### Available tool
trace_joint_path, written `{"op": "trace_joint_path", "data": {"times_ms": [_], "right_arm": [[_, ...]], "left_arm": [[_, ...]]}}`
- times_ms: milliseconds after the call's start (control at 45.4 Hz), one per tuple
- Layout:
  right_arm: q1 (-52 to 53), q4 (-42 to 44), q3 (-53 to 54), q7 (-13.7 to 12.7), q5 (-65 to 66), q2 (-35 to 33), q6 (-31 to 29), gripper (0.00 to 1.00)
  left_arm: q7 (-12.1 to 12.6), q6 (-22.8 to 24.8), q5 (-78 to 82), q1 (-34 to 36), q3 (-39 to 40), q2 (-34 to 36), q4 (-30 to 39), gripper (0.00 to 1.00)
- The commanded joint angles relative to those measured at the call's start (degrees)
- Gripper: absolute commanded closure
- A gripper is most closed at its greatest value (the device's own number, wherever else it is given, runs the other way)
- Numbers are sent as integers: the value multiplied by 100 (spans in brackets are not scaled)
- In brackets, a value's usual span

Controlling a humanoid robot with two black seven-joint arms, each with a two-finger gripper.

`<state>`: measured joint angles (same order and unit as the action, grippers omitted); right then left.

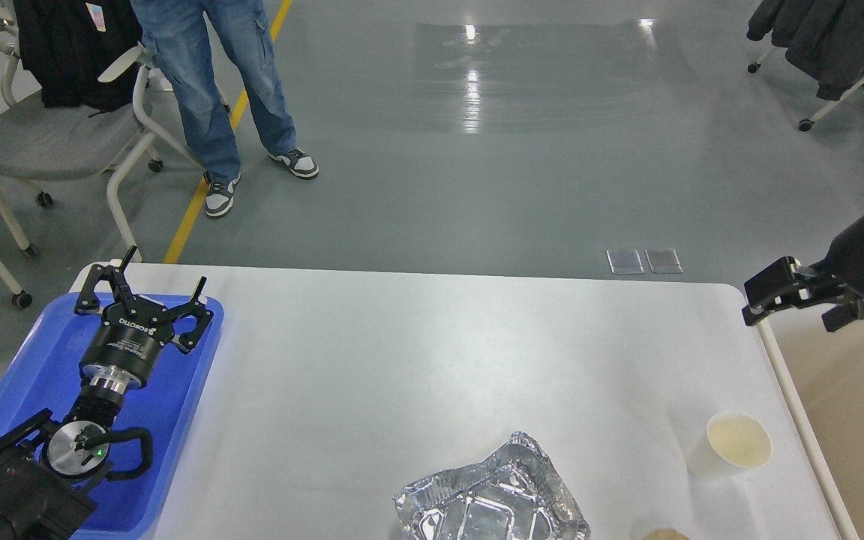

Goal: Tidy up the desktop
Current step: 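Raise the right gripper and swing it toward the white paper cup, then lower the right gripper around the white paper cup and close it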

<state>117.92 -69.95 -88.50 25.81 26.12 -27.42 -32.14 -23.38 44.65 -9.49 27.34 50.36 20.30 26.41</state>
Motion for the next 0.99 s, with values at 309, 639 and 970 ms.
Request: {"op": "trace_joint_path", "data": {"times_ms": [309,639,970], "right_arm": [[-1561,-291,-159,-226,-46,-44,1605,0],[-2669,-176,166,-225,-55,-18,2615,0],[-3100,8,351,-225,-72,-18,2950,0]], "left_arm": [[0,0,0,0,0,0,5,1],[0,0,0,0,0,0,-4,1],[0,0,0,0,0,0,-4,1]]}}
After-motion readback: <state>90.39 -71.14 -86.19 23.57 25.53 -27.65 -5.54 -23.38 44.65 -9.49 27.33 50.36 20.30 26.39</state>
